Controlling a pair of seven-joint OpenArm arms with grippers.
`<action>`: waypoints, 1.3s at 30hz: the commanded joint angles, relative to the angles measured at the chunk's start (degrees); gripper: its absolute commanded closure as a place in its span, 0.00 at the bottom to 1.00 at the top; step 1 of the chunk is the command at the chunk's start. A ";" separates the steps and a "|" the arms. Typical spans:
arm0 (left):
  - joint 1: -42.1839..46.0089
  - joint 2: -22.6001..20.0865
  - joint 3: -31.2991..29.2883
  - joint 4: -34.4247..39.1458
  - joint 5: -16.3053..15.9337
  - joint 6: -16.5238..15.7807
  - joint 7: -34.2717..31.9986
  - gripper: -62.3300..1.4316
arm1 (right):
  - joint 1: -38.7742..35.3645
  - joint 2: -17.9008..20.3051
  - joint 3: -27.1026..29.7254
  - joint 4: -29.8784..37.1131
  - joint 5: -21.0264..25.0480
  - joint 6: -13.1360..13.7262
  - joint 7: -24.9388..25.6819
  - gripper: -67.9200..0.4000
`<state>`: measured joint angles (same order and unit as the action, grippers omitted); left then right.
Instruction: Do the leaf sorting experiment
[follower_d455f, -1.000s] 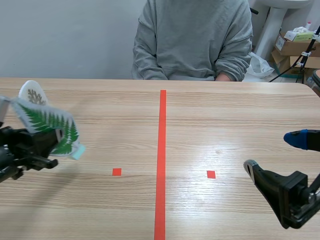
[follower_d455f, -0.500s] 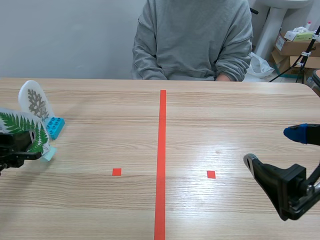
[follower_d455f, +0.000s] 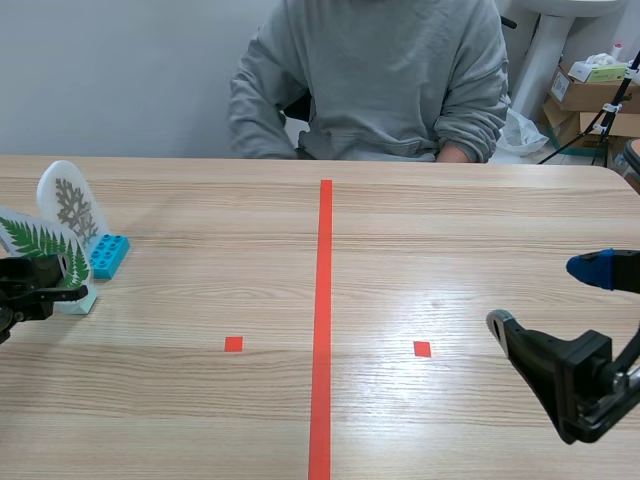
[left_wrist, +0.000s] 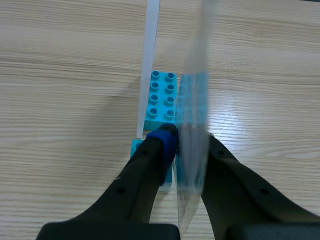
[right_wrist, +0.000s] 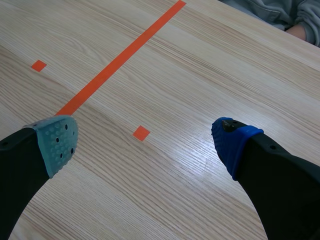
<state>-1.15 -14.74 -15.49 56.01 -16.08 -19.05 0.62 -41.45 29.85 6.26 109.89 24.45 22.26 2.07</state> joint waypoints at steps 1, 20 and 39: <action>-0.63 -0.52 0.02 1.31 -0.39 0.11 -0.76 0.91 | 0.52 -0.02 0.52 0.74 0.17 0.02 0.63 0.19; 0.22 -0.52 0.02 1.31 -0.39 0.11 -0.98 0.03 | 0.50 -0.02 0.52 0.74 0.17 0.02 0.61 0.19; 33.14 -7.80 -0.17 21.81 0.11 -3.32 -6.49 0.00 | 0.50 -0.02 0.52 0.74 0.20 0.02 0.22 0.19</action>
<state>31.90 -23.57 -15.40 75.90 -15.42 -21.78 -5.41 -41.47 29.85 6.26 109.89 24.45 22.26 1.37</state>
